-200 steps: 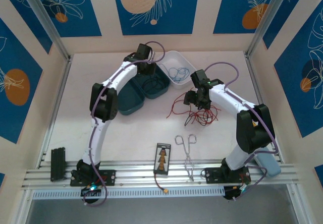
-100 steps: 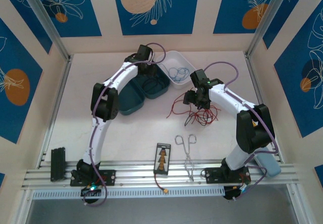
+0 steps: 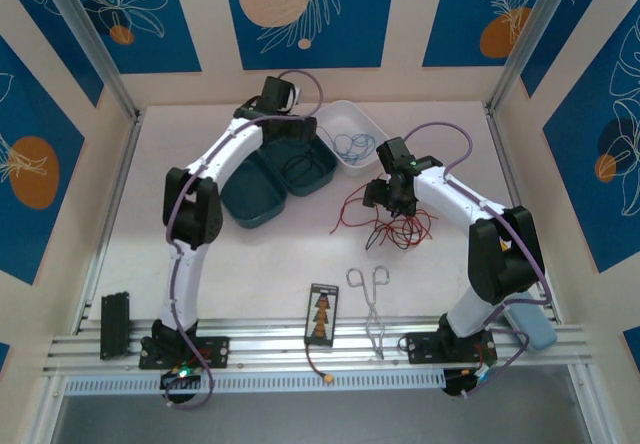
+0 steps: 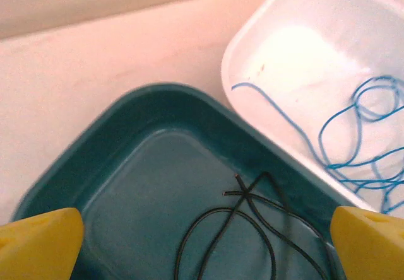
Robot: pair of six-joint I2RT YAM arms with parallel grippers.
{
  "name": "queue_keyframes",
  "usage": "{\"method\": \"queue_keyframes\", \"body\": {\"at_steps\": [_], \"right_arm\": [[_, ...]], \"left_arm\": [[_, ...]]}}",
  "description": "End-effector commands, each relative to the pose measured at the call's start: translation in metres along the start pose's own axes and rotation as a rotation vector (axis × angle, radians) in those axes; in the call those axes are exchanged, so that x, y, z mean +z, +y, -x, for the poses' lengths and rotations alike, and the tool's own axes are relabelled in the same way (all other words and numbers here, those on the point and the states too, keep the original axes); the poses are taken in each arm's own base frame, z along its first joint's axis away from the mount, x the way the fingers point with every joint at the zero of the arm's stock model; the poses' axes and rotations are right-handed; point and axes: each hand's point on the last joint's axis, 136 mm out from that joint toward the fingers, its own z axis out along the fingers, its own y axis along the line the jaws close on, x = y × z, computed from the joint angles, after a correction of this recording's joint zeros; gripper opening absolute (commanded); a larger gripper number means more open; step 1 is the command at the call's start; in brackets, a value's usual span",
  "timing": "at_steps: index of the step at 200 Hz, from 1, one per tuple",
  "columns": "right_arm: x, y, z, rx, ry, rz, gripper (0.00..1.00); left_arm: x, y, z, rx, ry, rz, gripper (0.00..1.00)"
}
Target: Untangle the cables
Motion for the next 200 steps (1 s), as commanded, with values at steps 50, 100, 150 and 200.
{"method": "queue_keyframes", "body": {"at_steps": [50,100,150,200], "right_arm": [[-0.032,0.023,0.019,-0.044,-0.076,0.063,0.76],[-0.037,0.027,0.023,-0.056,-0.086,0.064,0.76],[-0.034,0.023,0.018,-0.046,-0.077,0.050,0.76],[-0.031,0.020,0.014,-0.044,-0.065,0.046,0.76]], "left_arm": [[-0.038,-0.002,0.030,-0.034,-0.126,-0.029,0.96],[-0.026,-0.009,0.019,-0.059,-0.117,-0.044,0.78],[0.010,0.019,0.024,-0.222,-0.152,0.098,0.65],[0.033,0.041,0.048,-0.382,-0.264,0.130,0.69]]}}
